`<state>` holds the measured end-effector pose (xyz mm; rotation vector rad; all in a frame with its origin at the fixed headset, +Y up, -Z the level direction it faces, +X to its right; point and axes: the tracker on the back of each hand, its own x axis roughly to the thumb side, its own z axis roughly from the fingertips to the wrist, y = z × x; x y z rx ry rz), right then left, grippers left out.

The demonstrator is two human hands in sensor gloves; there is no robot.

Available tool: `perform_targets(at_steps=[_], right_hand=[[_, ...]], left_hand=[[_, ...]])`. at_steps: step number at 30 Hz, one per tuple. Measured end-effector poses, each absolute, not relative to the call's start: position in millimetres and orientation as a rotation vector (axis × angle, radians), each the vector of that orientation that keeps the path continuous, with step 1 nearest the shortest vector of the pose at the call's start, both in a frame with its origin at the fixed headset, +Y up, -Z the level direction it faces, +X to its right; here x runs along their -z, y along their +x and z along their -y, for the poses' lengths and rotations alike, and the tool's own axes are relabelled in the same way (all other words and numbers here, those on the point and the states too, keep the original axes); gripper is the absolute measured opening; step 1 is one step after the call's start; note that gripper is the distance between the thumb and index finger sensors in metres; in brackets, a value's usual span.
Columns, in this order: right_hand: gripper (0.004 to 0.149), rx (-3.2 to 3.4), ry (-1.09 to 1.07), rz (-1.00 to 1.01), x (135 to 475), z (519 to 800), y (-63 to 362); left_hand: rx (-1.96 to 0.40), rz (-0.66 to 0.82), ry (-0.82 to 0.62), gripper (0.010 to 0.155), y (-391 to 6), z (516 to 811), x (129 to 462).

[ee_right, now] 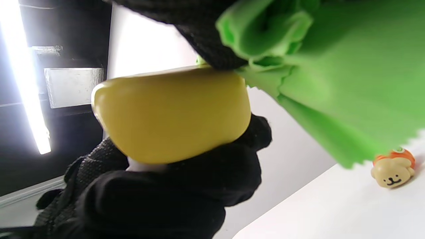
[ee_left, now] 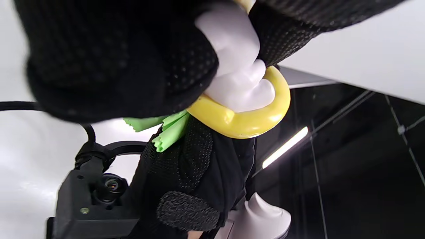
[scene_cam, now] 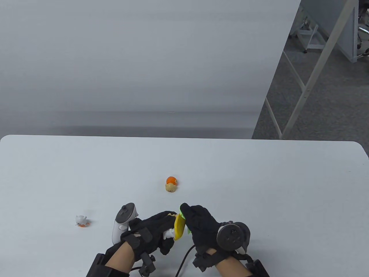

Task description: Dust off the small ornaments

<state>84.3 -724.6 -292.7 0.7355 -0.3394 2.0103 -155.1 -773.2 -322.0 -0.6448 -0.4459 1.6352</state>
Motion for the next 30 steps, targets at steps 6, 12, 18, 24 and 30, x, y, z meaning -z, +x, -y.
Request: perform_targets(at_steps=[6, 12, 18, 24, 30], right_hand=[[0.046, -2.062, 0.925, 0.347, 276, 718, 60], [0.045, -2.067, 0.924, 0.339, 277, 720, 60], [0.044, -2.065, 0.899, 0.350, 278, 720, 65], [0.045, -2.034, 0.781, 0.352, 285, 719, 81], [0.047, -2.029, 0.634, 0.283, 293, 720, 99]], left_hand=[[-1.725, 0.161, -0.454, 0.075, -168, 785, 317], [-1.704, 0.130, -0.426, 0.079, -166, 786, 313], [-1.713, 0.153, -0.450, 0.073, -161, 786, 314], [-1.766, 0.401, -0.599, 0.072, -152, 781, 323], [-1.662, 0.543, -0.602, 0.074, -156, 765, 328]])
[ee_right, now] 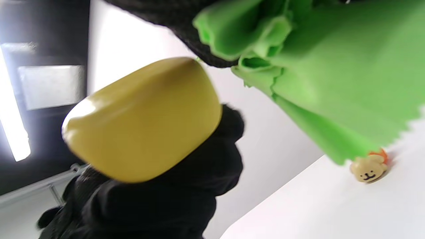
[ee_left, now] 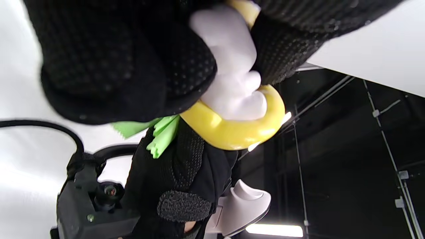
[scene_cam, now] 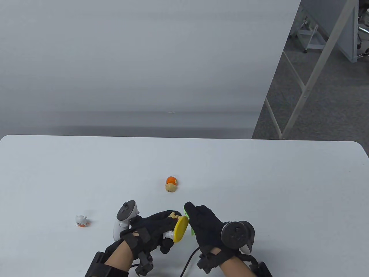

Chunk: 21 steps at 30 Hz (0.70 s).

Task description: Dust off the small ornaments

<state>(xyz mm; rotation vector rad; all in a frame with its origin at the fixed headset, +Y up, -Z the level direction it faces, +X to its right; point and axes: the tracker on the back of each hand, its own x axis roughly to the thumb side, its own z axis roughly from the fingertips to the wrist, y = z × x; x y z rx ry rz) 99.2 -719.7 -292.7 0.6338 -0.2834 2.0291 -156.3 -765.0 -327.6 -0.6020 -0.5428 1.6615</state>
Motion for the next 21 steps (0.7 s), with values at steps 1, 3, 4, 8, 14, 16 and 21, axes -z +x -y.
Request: perform_targets(at_steps=[1, 3, 4, 8, 14, 16, 21], right_hand=[[0.048, -2.004, 0.592, 0.279, 294, 721, 103], [0.050, -1.974, 0.539, 0.254, 295, 722, 111], [0.051, -1.951, 0.514, 0.248, 296, 723, 116], [0.049, -1.890, 0.442, 0.237, 296, 725, 131], [0.048, -1.862, 0.392, 0.239, 298, 726, 144], [0.048, -1.867, 0.390, 0.236, 298, 727, 144], [0.048, -1.871, 0.409, 0.231, 299, 728, 144]], left_hand=[[-1.630, 0.531, -0.540, 0.074, -162, 759, 329], [-1.504, 0.520, -0.433, 0.074, -175, 745, 333], [-1.431, 0.522, -0.379, 0.075, -181, 737, 335], [-0.954, 0.468, -0.099, 0.073, -210, 698, 350], [-0.399, 0.432, -0.091, 0.070, -215, 677, 381], [-0.359, 0.407, -0.106, 0.069, -214, 685, 391], [-0.179, 0.379, -0.142, 0.069, -206, 712, 408]])
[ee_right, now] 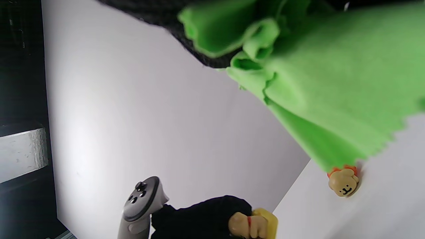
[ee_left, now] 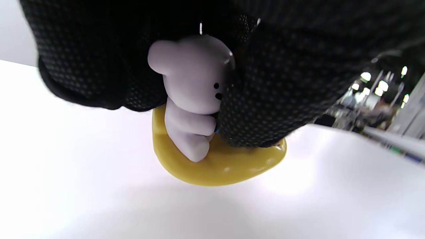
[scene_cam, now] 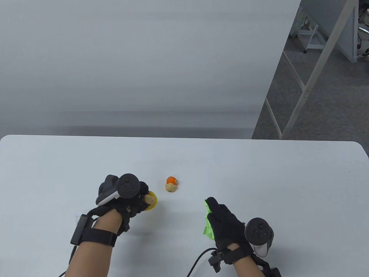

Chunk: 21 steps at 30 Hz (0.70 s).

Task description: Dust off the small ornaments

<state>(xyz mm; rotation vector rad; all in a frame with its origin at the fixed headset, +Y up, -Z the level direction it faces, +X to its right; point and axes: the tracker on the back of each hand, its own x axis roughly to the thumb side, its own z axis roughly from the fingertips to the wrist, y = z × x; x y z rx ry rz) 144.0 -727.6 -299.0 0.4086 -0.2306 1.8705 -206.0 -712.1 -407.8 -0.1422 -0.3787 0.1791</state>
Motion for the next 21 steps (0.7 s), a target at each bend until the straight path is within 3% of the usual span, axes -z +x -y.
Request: perform_targets(at_steps=[14, 21], right_hand=[[0.048, -1.886, 0.413, 0.207, 300, 730, 142], [0.048, -1.901, 0.415, 0.188, 301, 733, 141]], left_hand=[[-0.001, 0.404, -0.210, 0.065, -188, 757, 419], [0.047, 0.461, -0.139, 0.066, -186, 760, 407]])
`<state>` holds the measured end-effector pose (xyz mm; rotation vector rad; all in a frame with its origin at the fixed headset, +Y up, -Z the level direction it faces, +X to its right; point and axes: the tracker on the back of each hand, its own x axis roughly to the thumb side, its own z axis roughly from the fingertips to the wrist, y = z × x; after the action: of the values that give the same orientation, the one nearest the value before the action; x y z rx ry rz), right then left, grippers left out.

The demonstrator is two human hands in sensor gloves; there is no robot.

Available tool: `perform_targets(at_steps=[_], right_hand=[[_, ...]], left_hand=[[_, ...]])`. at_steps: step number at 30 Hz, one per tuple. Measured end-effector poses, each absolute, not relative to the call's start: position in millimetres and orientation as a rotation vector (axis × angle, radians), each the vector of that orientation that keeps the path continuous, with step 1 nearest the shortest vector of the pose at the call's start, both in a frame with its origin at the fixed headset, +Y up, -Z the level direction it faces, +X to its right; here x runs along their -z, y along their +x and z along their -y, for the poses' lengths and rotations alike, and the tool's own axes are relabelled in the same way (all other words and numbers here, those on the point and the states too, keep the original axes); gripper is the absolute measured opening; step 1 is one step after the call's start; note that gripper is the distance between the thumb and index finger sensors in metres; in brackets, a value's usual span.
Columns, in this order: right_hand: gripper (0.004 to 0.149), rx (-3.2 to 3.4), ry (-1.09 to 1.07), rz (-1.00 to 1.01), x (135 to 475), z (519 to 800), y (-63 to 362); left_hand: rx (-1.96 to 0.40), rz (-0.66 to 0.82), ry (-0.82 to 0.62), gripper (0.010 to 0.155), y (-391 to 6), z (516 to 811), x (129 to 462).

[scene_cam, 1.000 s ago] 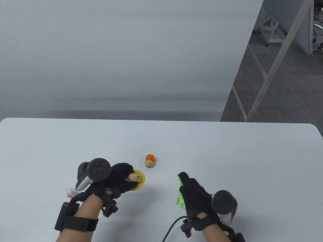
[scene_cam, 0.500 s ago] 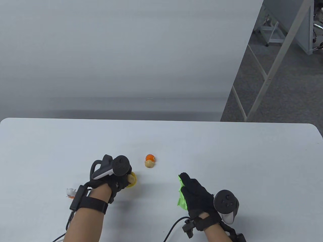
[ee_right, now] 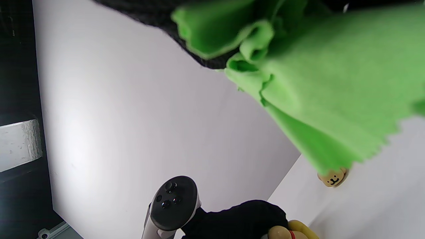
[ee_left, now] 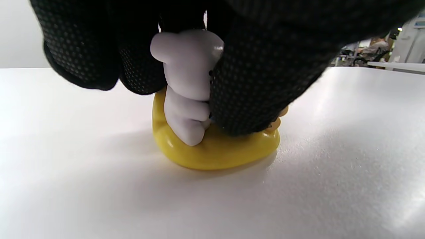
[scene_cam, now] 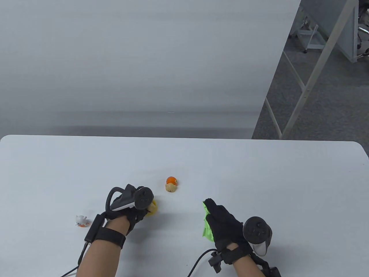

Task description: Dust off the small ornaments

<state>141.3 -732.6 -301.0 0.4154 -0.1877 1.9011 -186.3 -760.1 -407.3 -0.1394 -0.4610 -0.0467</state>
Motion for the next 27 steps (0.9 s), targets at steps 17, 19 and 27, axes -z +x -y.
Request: perform_targets(at_steps=[17, 19, 27], right_hand=[[0.048, -1.888, 0.406, 0.178, 300, 731, 144], [0.048, -1.887, 0.408, 0.179, 300, 731, 144], [0.048, -1.894, 0.412, 0.174, 301, 732, 144]], left_hand=[[-0.107, 0.393, -0.078, 0.077, -255, 667, 384], [-0.123, 0.335, -0.068, 0.076, -283, 654, 380], [-0.185, 0.188, -0.149, 0.073, -371, 668, 359]])
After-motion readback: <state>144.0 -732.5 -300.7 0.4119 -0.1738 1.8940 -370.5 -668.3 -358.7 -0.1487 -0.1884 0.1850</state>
